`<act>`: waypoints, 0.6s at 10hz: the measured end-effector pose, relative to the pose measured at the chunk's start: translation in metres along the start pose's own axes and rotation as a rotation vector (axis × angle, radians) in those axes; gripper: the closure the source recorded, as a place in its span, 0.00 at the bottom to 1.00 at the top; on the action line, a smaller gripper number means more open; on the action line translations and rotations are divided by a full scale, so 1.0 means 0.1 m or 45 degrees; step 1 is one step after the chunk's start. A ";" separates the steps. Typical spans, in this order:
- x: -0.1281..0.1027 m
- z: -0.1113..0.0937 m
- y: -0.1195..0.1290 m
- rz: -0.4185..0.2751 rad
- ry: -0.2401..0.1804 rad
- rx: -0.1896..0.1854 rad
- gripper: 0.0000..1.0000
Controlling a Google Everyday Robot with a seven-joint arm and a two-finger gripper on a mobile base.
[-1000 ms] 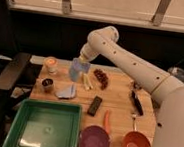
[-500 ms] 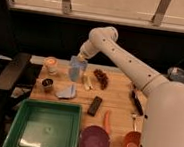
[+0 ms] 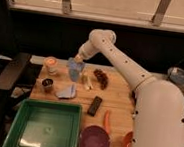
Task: Place sponge in plastic cup
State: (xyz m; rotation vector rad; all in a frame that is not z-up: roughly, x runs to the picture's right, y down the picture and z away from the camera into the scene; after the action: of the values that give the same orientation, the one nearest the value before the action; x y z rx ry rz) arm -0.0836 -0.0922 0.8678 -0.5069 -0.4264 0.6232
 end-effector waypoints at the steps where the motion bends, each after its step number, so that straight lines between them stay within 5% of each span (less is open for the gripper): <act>1: 0.01 0.09 0.01 0.008 -0.002 -0.024 1.00; 6: 0.09 0.37 -0.04 0.049 -0.005 -0.093 1.00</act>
State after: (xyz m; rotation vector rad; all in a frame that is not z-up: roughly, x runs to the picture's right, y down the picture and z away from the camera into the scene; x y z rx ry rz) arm -0.0942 -0.0778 0.9012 -0.5843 -0.4451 0.6477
